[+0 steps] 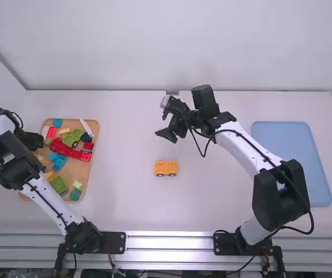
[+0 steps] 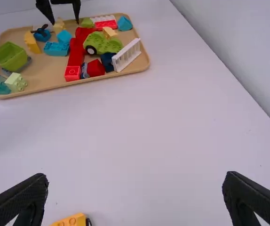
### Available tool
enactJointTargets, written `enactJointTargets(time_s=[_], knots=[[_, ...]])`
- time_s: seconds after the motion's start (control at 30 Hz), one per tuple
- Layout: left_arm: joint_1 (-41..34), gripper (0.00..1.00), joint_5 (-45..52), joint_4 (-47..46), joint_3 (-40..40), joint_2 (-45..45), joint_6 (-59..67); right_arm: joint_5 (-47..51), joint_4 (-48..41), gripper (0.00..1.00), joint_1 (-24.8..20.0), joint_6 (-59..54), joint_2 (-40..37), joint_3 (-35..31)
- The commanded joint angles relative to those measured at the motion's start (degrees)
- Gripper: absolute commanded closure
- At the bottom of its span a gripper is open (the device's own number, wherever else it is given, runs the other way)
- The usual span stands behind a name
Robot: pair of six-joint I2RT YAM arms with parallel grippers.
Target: Assemble lego blocks to make yellow taxi
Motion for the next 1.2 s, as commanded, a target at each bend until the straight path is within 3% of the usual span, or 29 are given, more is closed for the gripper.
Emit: enactJointTargets(time_s=[0.0, 0.2, 0.43, 0.7, 0.83, 0.97, 1.17], knots=[[0.2, 0.33, 0.7, -1.0, -0.7, 0.9, 3.3, -0.5, -0.1, 0.02, 0.1, -0.1, -1.5, 1.5], [0.2, 0.51, -0.5, -0.7, -1.3, 0.9, 4.7, -0.3, -0.5, 0.01, 0.1, -0.1, -1.5, 1.5], [0.2, 0.53, -0.6, 2.3, -4.9, 0.9, 5.0, -0.3, -0.7, 0.02, 0.1, -0.1, -1.5, 1.5], [0.2, 0.65, -0.8, 3.9, -7.1, 0.9, 4.2, -0.4, -0.6, 0.01, 0.1, -0.1, -1.5, 1.5], [0.2, 0.64, -0.9, 2.5, -7.2, 0.9, 3.2, -0.4, -0.6, 0.02, 0.1, -0.1, -1.5, 1.5], [0.2, 0.57, -0.9, 1.6, -7.2, 0.9, 1.3, -0.3, -0.7, 0.02, 0.1, -0.1, -1.5, 1.5], [0.2, 0.57, -0.7, 1.3, -7.4, 0.9, 1.2, -0.3, -0.7, 0.02, 0.2, -0.1, -1.5, 1.5]])
